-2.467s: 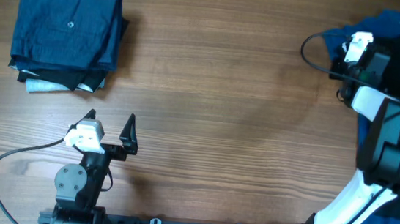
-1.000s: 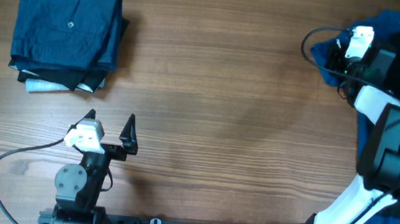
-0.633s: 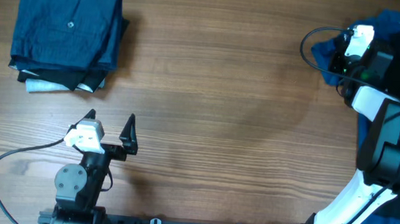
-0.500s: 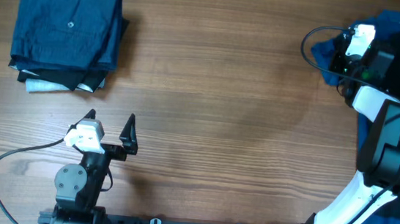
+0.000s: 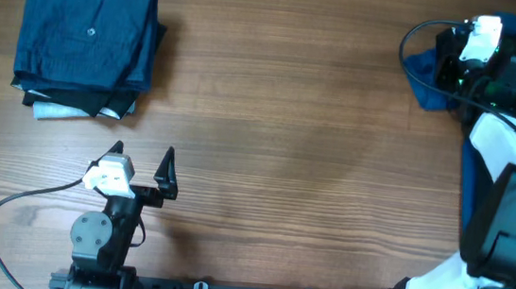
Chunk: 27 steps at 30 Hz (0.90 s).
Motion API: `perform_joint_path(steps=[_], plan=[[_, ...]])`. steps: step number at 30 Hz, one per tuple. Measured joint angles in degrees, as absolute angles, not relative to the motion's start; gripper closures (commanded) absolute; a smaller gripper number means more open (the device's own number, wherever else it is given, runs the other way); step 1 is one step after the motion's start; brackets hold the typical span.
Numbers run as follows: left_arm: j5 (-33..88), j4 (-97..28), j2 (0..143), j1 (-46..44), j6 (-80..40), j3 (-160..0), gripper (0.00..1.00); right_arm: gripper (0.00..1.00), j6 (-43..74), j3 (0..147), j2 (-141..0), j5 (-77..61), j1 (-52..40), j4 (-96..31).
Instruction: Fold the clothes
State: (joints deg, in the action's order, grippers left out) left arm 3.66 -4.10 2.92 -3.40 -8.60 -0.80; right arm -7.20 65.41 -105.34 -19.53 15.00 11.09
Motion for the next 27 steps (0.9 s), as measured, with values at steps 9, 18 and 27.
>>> perform_joint_path(steps=[9, 18, 27], plan=[[3.66, -4.1, 2.94, -3.4, -8.6, -0.8, 0.0, 0.96, -4.38, 65.41, -103.68, -23.51, -2.07, 3.16], [3.66, -4.1, 2.94, -3.4, -8.6, -0.8, 0.0, 0.96, 0.25, 65.41, -103.68, -24.91, -25.28, 2.31], [3.66, -4.1, 2.94, -3.4, -8.6, -0.8, 0.0, 0.41, 0.99, 65.41, -105.01, -23.53, -33.63, 0.05]])
